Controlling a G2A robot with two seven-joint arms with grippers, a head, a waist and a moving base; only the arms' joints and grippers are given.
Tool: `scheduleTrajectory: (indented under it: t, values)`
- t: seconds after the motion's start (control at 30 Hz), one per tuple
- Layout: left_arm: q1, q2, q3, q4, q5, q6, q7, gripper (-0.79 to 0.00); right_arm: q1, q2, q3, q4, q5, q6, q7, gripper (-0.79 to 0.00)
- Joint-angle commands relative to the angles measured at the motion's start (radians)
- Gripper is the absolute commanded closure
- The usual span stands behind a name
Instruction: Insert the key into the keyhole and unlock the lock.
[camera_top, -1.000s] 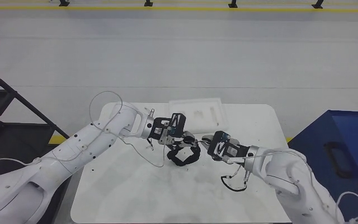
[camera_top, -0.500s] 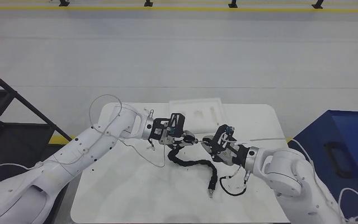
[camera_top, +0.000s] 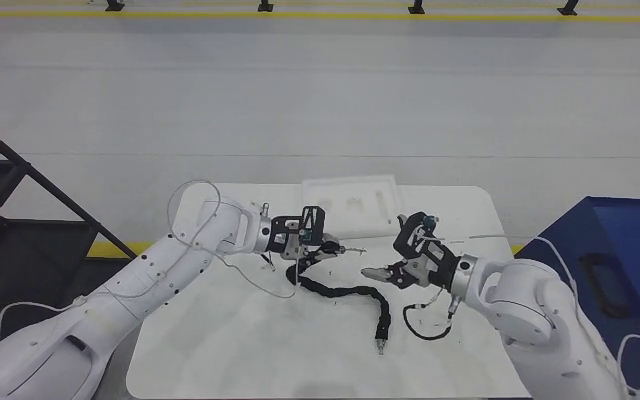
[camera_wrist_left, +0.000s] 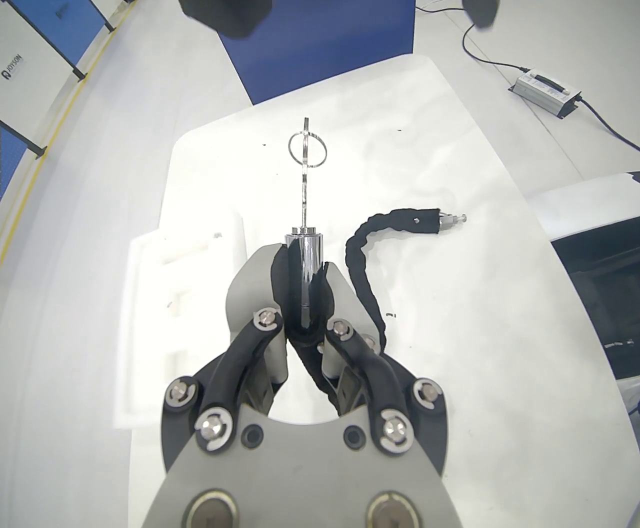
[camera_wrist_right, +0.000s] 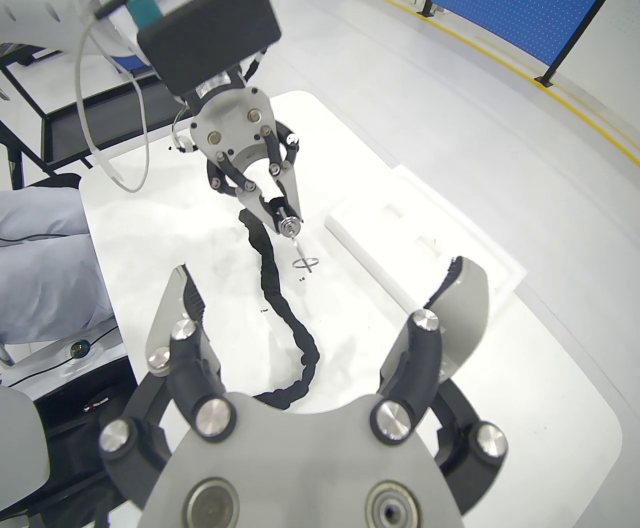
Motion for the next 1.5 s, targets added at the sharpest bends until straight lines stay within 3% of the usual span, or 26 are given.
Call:
scheduleTrajectory:
  t: [0.0, 0.3, 0.33, 0.37, 0.4, 0.6, 0.77, 1.1, 1.47]
  values:
    - [0.012, -0.006, 0.006, 0.015, 0.006, -0.003, -0.001, 0.0, 0.009, 0.001, 0.01, 0.007, 0.008, 0.006, -0.008, -0.785]
    - [0.058, -0.054, 0.059, 0.091, 0.032, -0.019, -0.018, 0.0, 0.054, 0.003, 0.021, 0.019, 0.033, 0.026, -0.013, -0.785]
    - [0.061, -0.061, 0.065, 0.102, 0.031, -0.02, -0.017, -0.132, 0.059, 0.003, 0.018, 0.023, 0.031, 0.027, -0.013, -0.785]
    - [0.064, -0.068, 0.069, 0.116, 0.029, -0.022, -0.017, -0.388, 0.064, 0.002, 0.015, 0.026, 0.028, 0.029, -0.014, -0.785]
    - [0.065, -0.074, 0.073, 0.132, 0.027, -0.025, -0.02, -0.785, 0.069, 0.002, 0.011, 0.03, 0.023, 0.031, -0.013, -0.785]
    - [0.064, -0.108, 0.076, 0.2, 0.0, -0.037, 0.007, -0.785, 0.104, 0.002, -0.012, 0.055, 0.014, 0.034, 0.0, -0.785]
    - [0.052, -0.116, 0.044, 0.232, -0.006, -0.063, 0.093, -0.785, 0.144, 0.0, -0.037, 0.082, 0.016, 0.024, 0.008, -0.785]
    - [-0.023, -0.073, -0.069, 0.264, -0.047, -0.086, 0.314, -0.785, 0.333, -0.017, -0.148, 0.262, 0.016, -0.093, -0.018, -0.785]
    - [-0.177, -0.021, -0.07, 0.279, -0.142, -0.086, 0.288, -0.785, 0.539, -0.04, -0.236, 0.377, 0.09, -0.116, 0.032, -0.785]
